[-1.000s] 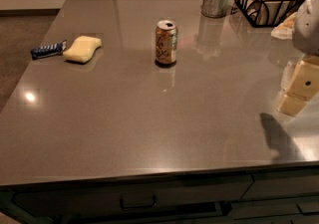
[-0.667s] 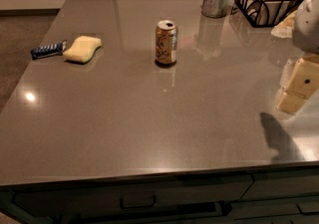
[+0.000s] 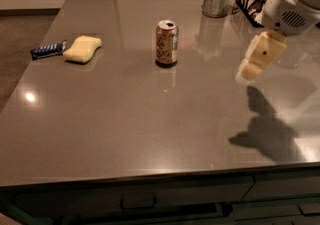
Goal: Knock orange can over
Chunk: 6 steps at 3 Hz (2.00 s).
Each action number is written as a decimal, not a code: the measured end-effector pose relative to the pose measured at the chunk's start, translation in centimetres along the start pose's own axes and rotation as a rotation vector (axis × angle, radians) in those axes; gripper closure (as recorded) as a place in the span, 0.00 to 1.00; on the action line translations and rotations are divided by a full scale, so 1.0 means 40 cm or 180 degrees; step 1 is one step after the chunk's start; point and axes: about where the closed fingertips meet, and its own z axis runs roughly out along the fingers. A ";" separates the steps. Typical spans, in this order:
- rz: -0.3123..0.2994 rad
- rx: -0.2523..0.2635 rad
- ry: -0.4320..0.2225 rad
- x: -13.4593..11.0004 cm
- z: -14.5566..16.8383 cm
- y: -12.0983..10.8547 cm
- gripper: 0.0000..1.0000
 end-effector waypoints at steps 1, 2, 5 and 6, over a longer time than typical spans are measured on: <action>0.0323 0.0172 -0.0198 -0.061 0.080 -0.098 0.00; 0.0569 0.0333 -0.0469 -0.116 0.140 -0.164 0.00; 0.0687 0.0320 -0.1145 -0.348 0.309 -0.216 0.00; 0.0673 0.0251 -0.1234 -0.390 0.339 -0.208 0.00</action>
Offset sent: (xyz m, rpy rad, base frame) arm 0.1523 0.0393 -0.0262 0.2799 -0.2288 -0.2618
